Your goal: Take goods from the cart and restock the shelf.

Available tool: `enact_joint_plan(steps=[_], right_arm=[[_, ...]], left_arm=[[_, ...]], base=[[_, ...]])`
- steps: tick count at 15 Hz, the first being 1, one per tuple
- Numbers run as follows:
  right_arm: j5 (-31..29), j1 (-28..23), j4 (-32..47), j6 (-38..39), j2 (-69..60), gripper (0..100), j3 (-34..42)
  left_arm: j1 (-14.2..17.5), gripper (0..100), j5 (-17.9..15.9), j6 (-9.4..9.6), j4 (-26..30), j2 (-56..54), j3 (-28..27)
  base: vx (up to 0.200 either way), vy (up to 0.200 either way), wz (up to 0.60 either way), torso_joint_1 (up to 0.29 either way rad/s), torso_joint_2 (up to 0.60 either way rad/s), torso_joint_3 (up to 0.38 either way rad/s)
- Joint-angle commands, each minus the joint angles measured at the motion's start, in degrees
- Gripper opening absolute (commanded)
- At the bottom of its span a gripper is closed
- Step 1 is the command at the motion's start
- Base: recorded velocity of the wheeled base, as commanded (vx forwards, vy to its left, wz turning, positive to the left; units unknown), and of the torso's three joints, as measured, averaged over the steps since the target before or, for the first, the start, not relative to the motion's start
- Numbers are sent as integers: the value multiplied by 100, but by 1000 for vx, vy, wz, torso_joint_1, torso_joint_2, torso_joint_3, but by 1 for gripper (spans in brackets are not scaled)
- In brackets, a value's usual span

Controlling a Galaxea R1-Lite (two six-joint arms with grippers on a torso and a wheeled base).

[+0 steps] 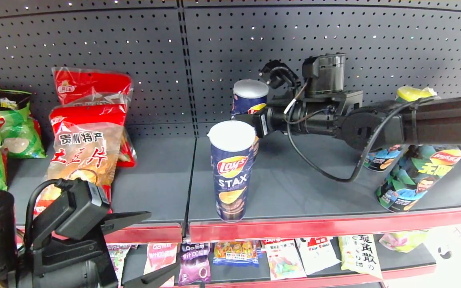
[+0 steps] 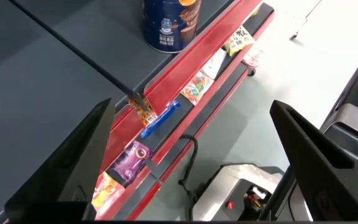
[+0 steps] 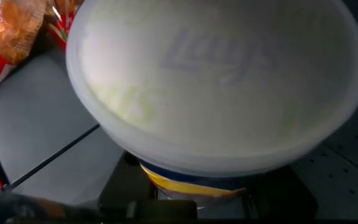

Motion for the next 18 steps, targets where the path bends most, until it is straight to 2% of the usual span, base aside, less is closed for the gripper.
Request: enact_joint_plan(steps=[1,3,4,10,11,14,18], right_arm=[[2,7,1,-1,149,0,-71],[2,7,1,8,211,0,-89],[2,16,1,8,246,0,-115],[2,139,19,26,290,0,-159],[2,148,19,26,290,100,-159],[-25,156,19,43,263,100,-98],[-139,148,45,61,-273,100,606]], left_arm=[[-4,100,6,-30,-1,-9,8],[-4,100,14,-65,-1,-1,25],[-4,100,155,-65,-1,-1,78],[-12,100,155,-65,-1,-1,78],[-12,100,155,-74,-1,-9,78],[-4,100,164,-74,-1,-9,69],[-4,100,164,-74,-10,61,8]], base=[[0,0,0,0,0,0],[0,0,0,0,0,0],[0,0,0,0,0,0],[0,0,0,0,0,0],[0,0,0,0,0,0],[0,0,0,0,0,0],[0,0,0,0,0,0]])
